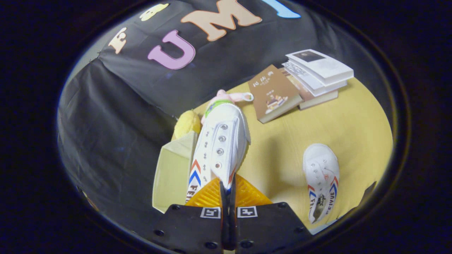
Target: Open the storage box then place both shoes into the box .Put the left shoe in first, then the right shoe, with the right side of both shoes facing outward in a uniform manner.
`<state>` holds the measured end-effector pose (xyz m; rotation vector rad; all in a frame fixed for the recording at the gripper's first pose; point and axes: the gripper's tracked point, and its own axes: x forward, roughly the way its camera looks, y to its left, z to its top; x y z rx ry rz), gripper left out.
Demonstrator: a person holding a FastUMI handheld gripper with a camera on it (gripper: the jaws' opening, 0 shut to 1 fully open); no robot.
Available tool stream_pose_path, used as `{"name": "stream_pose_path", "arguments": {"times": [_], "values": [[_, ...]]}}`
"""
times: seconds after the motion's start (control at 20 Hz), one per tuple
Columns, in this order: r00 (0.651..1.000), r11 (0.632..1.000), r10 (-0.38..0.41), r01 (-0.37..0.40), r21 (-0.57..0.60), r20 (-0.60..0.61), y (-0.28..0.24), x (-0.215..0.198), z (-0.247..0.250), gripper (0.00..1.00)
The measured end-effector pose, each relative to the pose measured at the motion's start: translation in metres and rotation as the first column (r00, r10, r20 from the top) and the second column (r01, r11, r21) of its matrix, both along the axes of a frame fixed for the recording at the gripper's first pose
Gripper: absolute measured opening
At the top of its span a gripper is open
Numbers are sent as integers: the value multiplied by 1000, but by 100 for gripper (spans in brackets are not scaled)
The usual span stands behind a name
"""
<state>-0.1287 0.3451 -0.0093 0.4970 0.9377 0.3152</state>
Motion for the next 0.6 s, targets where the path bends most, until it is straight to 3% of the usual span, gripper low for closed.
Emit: {"name": "stream_pose_path", "arguments": {"times": [0.3,0.6], "values": [[997,997,61,-63,53,37,76,2,32,3],[985,985,171,-171,26,8,147,-13,9,3]]}}
